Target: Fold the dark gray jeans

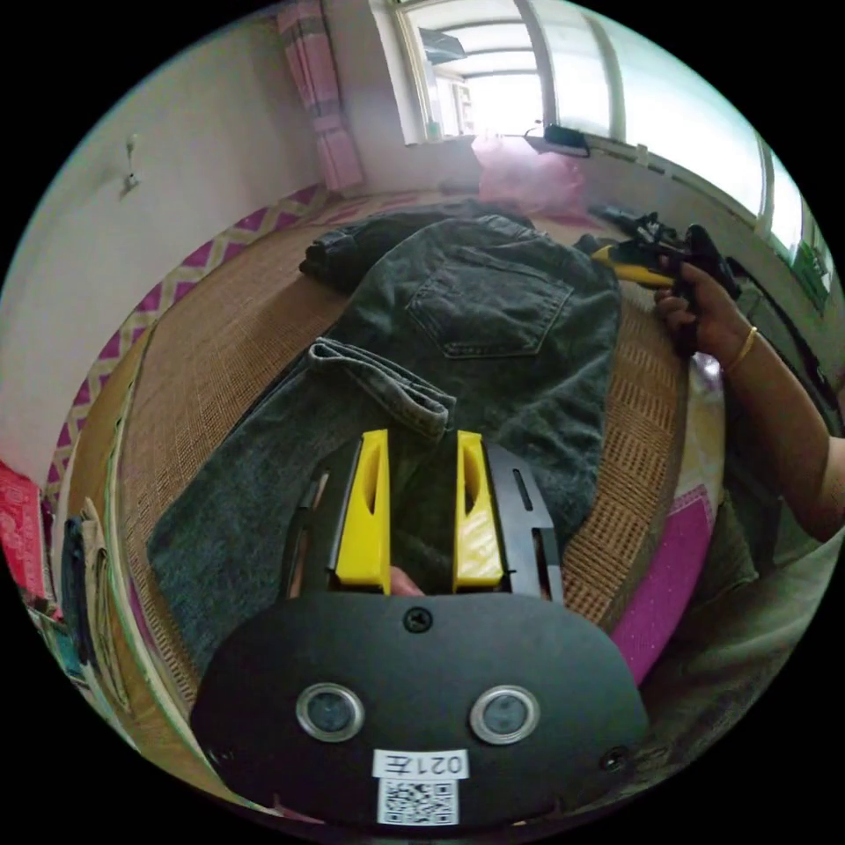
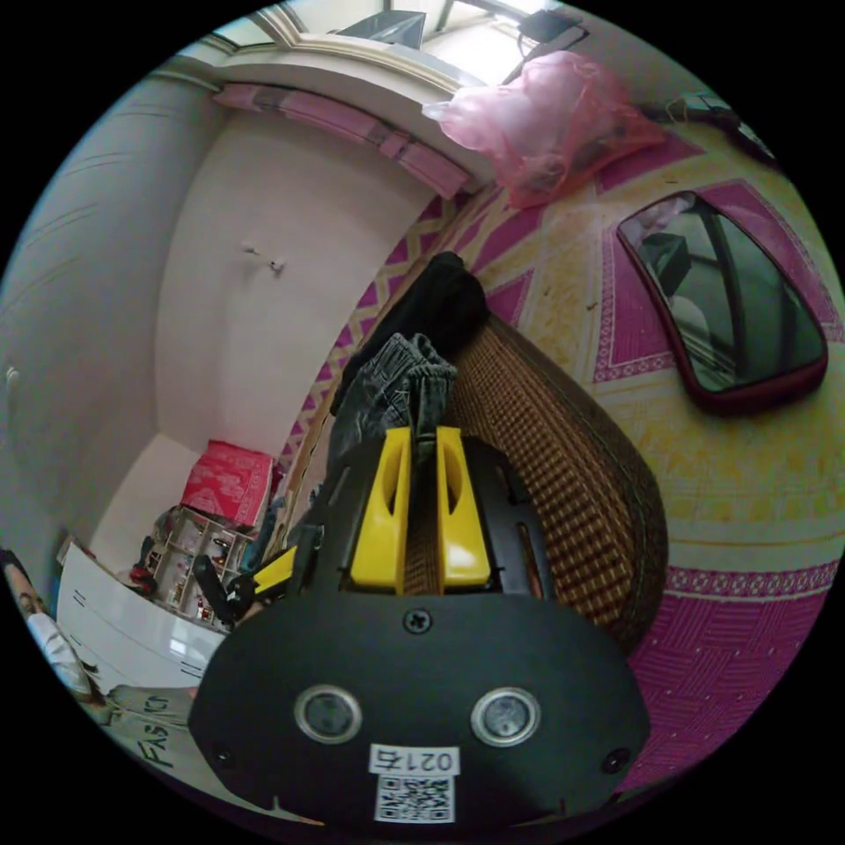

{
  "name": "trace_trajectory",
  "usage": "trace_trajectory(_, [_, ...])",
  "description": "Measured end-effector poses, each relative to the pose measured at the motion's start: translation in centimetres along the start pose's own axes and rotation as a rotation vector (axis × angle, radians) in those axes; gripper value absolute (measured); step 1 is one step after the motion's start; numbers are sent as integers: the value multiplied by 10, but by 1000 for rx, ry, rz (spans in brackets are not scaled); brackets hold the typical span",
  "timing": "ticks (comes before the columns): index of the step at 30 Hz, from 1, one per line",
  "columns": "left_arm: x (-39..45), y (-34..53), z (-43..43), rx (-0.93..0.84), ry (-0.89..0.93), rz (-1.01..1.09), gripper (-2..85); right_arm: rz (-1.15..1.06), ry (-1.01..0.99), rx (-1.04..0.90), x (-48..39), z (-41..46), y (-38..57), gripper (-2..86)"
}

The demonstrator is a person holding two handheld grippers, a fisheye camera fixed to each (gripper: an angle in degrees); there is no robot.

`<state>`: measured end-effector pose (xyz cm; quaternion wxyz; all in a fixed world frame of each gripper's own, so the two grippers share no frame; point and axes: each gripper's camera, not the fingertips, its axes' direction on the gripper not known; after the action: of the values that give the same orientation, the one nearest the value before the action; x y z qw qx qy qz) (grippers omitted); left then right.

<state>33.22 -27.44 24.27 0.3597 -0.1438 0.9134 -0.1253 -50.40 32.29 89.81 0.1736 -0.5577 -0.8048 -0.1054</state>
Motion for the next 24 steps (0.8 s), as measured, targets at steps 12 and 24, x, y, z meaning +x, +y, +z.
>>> trace_trajectory(12, [-239, 89, -116, 347, 281, -458, -1, -346, 307, 130, -149, -13, 54, 76])
trace_trajectory(24, [-562, 454, -311, 416, -223, -1084, -7, -985, 560, -259, -345, 147, 204, 60])
